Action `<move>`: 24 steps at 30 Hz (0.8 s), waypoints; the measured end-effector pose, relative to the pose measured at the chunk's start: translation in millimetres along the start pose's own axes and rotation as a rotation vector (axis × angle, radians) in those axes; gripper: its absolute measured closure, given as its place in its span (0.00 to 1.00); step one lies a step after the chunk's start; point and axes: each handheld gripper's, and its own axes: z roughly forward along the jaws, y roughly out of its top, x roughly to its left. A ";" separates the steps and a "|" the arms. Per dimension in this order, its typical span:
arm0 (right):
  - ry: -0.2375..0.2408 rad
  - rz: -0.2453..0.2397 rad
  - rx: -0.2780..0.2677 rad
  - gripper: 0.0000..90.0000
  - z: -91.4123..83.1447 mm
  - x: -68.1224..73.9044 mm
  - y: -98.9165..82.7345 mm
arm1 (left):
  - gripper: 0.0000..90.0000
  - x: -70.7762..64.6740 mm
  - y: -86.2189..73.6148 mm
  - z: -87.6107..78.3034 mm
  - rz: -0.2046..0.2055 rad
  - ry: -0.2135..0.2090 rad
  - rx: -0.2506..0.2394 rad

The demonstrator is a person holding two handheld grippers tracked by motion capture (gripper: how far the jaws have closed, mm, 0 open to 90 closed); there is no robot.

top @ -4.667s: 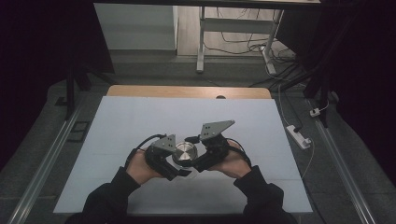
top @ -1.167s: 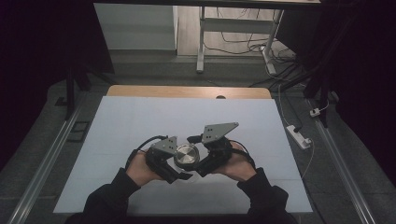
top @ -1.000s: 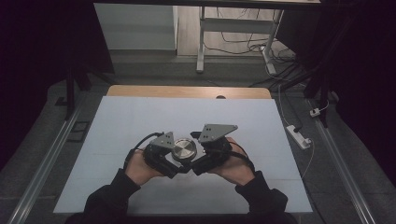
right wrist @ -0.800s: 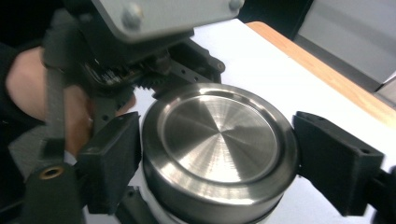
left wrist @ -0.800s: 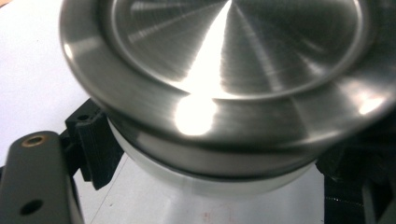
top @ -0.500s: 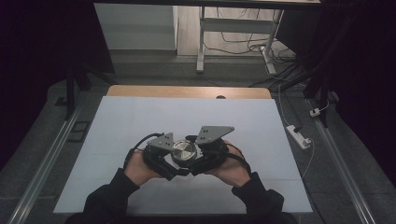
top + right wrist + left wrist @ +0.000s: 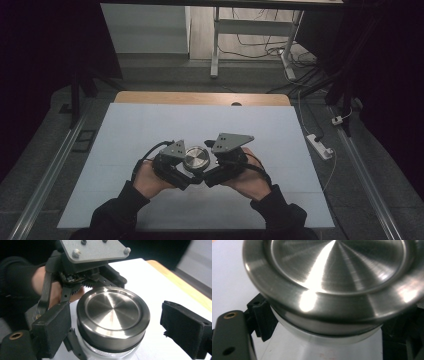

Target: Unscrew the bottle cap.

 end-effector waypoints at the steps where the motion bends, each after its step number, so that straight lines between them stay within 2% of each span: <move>1: 0.000 0.000 0.000 0.12 0.0 0.0 0.0 | 0.18 0.3 -0.2 0.0 -0.009 0.006 -0.002; 4: -0.058 0.021 0.017 0.14 8.4 5.6 -0.3 | 0.18 -0.5 0.6 -0.4 -0.004 0.016 0.002; 6: -0.046 0.044 0.016 0.20 15.2 6.4 -3.9 | 0.18 -2.5 1.7 0.3 -0.018 0.014 -0.010; 8: -0.041 0.045 -0.003 0.20 16.5 7.2 -5.2 | 0.18 -2.0 1.5 0.0 -0.017 0.012 -0.009; 11: -0.039 0.037 -0.001 0.20 16.3 7.4 -4.9 | 0.18 -0.7 0.6 -1.0 0.001 -0.004 -0.001; 13: -0.006 0.039 -0.010 0.21 15.3 6.0 -5.6 | 0.18 -0.1 0.3 -1.6 0.005 -0.025 -0.009; 14: -0.006 0.039 -0.010 0.21 15.3 6.0 -5.6 | 0.18 0.9 -0.2 -2.4 0.017 -0.042 -0.010; 15: 0.033 0.038 -0.016 0.21 13.5 3.4 -5.8 | 0.18 0.9 -0.8 -2.5 0.016 -0.055 -0.019; 16: 0.033 0.038 -0.016 0.21 13.5 3.4 -5.8 | 0.18 1.0 -1.0 -2.7 0.018 -0.062 -0.021; 20: 0.102 0.050 -0.052 0.21 10.7 -2.4 -7.5 | 0.18 2.1 -2.0 -2.3 0.041 -0.086 -0.011; 24: 0.115 0.042 -0.066 0.21 9.7 -4.3 -8.5 | 0.18 2.4 -2.9 -0.1 0.043 -0.092 -0.007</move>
